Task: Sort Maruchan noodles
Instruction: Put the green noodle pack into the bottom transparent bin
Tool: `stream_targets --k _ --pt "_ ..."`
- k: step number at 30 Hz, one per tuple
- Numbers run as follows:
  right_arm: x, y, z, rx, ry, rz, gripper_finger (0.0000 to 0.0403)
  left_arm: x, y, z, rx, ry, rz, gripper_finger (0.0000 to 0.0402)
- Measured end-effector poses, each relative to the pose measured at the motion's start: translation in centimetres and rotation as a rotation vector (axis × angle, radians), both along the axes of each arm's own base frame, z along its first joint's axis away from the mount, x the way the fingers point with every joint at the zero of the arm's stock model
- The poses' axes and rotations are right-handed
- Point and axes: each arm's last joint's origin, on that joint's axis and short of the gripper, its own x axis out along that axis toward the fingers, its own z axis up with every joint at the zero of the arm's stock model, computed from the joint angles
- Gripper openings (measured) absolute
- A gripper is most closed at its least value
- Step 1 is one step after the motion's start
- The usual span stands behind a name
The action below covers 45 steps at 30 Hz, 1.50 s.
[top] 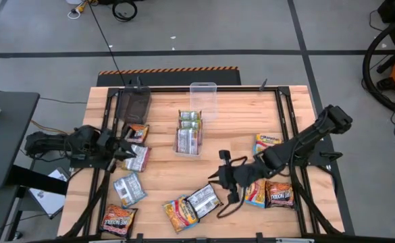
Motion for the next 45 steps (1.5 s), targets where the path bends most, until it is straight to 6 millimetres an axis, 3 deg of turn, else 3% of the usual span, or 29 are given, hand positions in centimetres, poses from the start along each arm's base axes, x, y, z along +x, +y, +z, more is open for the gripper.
stream_targets --k 5,8,12,17,24,30,35,41,45 --pt "0.2 0.6 -0.7 -0.034 -0.065 -0.201 0.0054 1.9 -0.6 0.6 0.063 0.241 0.128 0.0007" --pt "0.4 0.5 -1.0 -0.047 -0.116 -0.35 0.0054 3.1 -1.5 1.8 0.119 0.393 0.139 0.0006" --pt "0.8 0.6 -1.4 -0.083 -0.158 -0.424 0.0055 4.0 -2.8 3.4 0.166 0.653 0.154 0.0004" --pt "1.8 -0.2 -2.0 -0.096 -0.17 -0.476 0.0059 3.5 -4.2 3.9 0.14 1.049 0.187 0.0003" --pt "3.6 -1.8 -3.0 -0.163 -0.158 -0.5 0.0087 1.8 -6.8 1.7 0.098 1.502 0.246 0.0001" --pt "6.1 -4.1 -4.5 -0.193 -0.176 -0.546 0.0124 1.6 -9.0 -0.4 0.31 1.556 0.365 0.0005" --pt "7.5 -5.1 -6.7 -0.205 -0.142 -0.565 0.0145 1.9 -9.7 -2.3 0.451 1.645 0.48 0.0055" --pt "7.7 -4.4 -7.7 -0.222 -0.127 -0.553 0.0147 2.7 -10.3 -4.3 0.608 1.684 0.583 0.0133" --pt "7.3 -3.5 -7.4 -0.233 -0.132 -0.52 0.0147 3.3 -10.9 -5.6 0.723 1.679 0.576 0.0158"
